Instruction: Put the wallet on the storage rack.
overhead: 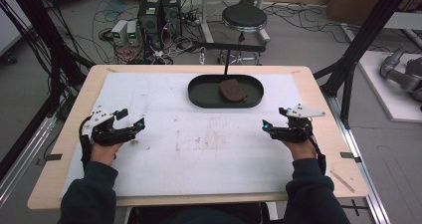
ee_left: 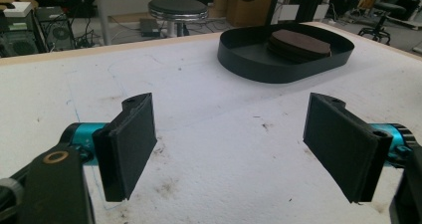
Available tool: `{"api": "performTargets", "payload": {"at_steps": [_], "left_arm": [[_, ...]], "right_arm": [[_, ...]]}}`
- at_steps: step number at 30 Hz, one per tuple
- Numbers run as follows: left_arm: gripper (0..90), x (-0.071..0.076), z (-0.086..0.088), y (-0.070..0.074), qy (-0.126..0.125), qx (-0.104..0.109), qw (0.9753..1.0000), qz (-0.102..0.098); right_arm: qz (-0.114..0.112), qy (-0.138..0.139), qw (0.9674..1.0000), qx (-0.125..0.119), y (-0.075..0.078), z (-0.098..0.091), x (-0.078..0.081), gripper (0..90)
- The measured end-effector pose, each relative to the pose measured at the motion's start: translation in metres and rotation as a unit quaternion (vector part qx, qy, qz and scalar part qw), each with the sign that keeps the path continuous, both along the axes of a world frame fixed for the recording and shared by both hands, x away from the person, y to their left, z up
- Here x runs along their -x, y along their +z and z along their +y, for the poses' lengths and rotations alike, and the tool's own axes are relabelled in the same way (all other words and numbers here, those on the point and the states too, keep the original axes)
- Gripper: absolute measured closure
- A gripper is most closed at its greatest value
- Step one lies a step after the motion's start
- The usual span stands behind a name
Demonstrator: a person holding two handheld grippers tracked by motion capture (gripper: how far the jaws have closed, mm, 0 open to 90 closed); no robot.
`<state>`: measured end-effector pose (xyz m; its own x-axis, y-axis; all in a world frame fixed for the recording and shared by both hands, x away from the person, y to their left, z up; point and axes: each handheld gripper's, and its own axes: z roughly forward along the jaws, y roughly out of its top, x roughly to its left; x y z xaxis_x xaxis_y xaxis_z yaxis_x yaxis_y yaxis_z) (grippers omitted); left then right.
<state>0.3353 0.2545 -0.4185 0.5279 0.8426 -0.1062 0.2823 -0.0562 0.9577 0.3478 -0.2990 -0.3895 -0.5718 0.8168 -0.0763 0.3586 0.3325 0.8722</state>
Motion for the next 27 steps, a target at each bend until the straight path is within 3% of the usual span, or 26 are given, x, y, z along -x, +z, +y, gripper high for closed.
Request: {"api": "performTargets", "payload": {"at_steps": [12,27], "left_arm": [[20.6,0.0038,-0.0029,0.0017,-0.007,-0.004,0.9999,-0.006],[20.7,0.0027,-0.0026,0.0001,-0.007,-0.006,1.0,-0.003]], "right_arm": [[0.011,0.003,0.9999,0.006,-0.0059,0.0017,0.0014,21.3],[0.009,0.005,0.9999,0.014,-0.0078,0.0008,-0.0006,21.3]]}}
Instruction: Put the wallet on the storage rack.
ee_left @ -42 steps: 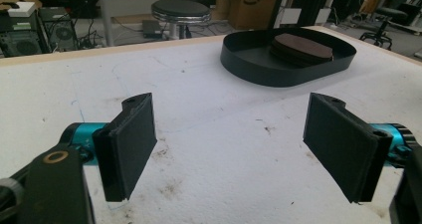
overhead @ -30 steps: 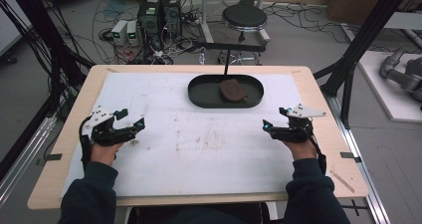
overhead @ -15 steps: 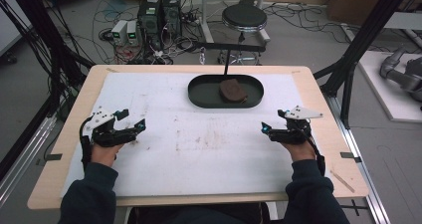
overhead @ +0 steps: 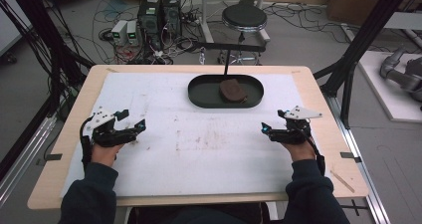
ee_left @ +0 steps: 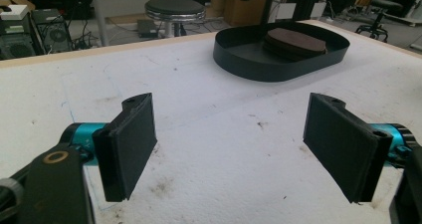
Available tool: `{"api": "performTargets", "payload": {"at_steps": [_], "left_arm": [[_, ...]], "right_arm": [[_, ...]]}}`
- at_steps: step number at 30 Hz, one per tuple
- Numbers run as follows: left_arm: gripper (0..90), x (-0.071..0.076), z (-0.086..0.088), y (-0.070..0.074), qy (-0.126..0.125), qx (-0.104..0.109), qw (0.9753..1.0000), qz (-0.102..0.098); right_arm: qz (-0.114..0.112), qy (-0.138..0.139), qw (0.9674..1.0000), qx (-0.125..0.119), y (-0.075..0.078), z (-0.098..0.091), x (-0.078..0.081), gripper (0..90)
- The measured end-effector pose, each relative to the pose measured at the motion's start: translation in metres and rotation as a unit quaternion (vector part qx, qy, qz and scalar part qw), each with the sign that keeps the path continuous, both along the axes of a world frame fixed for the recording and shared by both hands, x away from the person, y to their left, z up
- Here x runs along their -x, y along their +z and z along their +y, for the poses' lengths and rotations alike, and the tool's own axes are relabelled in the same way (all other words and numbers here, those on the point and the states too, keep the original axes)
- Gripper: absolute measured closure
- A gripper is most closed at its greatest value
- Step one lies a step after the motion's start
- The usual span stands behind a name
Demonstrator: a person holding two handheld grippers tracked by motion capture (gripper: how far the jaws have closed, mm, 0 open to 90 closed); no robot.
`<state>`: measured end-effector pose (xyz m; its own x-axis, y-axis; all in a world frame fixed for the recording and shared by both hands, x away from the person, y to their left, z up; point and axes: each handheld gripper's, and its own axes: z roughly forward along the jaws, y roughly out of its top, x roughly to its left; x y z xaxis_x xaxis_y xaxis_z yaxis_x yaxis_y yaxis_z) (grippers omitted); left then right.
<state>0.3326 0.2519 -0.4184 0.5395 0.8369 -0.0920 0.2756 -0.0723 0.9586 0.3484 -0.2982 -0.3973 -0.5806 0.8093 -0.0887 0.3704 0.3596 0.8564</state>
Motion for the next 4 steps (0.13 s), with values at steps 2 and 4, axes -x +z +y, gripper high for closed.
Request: {"api": "performTargets", "payload": {"at_steps": [2,4], "left_arm": [[20.6,0.0,0.0,0.0,0.0,0.0,1.0,0.0],[20.6,0.0,0.0,0.0,0.0,0.0,1.0,0.0]], "right_arm": [[0.001,-0.001,1.0,0.0,-0.0002,0.0003,-0.0001,21.3],[0.0,0.0,1.0,-0.001,-0.0002,0.0003,-0.0001,21.3]]}}
